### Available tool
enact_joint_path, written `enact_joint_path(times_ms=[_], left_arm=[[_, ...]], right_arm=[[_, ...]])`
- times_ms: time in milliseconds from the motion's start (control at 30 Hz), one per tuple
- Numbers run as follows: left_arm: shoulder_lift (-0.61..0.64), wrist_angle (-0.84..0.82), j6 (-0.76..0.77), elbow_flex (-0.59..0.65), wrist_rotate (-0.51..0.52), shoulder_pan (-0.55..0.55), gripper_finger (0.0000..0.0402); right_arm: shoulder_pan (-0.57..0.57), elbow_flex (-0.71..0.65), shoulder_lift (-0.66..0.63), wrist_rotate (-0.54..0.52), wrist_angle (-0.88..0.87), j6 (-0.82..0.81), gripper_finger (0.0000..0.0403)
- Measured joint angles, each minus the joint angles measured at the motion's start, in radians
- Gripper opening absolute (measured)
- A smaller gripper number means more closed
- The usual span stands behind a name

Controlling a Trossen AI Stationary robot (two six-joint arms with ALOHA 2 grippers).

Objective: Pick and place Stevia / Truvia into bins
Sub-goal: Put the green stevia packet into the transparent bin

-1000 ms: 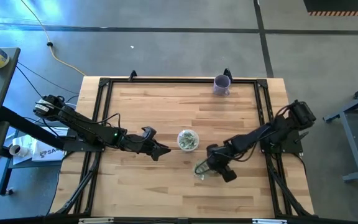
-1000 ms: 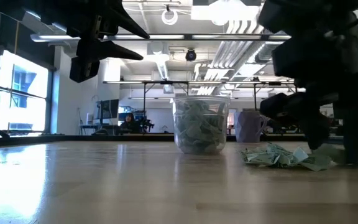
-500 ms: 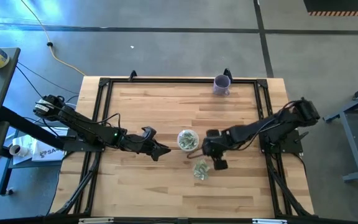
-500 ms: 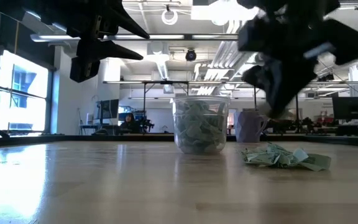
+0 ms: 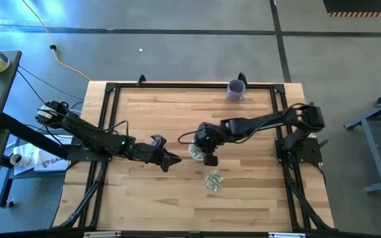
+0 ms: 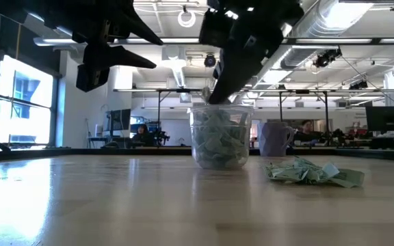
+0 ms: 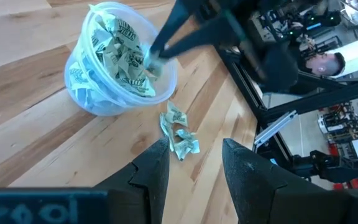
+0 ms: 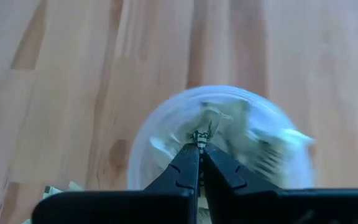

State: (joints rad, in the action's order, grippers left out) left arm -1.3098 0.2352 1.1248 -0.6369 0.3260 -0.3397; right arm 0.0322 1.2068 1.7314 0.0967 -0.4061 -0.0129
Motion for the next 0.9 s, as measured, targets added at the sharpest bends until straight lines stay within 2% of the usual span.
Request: enact_joint_path(times_ms=[167, 300, 533, 633, 767, 900], left_arm=[[0.0, 0.0, 0.005, 0.0, -0.002, 0.0, 0.0182], [0.0, 0.0, 0.005, 0.0, -0.002, 0.0, 0.0182], [0.0, 0.0, 0.001, 0.0, -0.001, 0.0, 0.0182], [0.0, 0.0, 0.001, 0.0, -0.001, 0.0, 0.0182], [0.0, 0.001, 0.0, 0.0, -0.001, 0.0, 0.0182], [0.0, 0.001, 0.004, 0.0, -0.001, 0.0, 0.0182]], right_arm=[[0.01, 0.035, 0.067, 0.008, -0.033, -0.004, 0.0007], [0.009, 0.035, 0.071, -0.028, -0.076, -0.002, 0.0024], [0.009, 0.035, 0.071, -0.045, -0.062, 0.043, 0.0087], [0.011, 0.035, 0.061, -0.01, -0.069, 0.043, 0.0116], [0.027, 0.037, -0.003, -0.017, -0.038, 0.076, 0.0147], [0.045, 0.037, -0.07, -0.043, -0.116, 0.123, 0.0171]])
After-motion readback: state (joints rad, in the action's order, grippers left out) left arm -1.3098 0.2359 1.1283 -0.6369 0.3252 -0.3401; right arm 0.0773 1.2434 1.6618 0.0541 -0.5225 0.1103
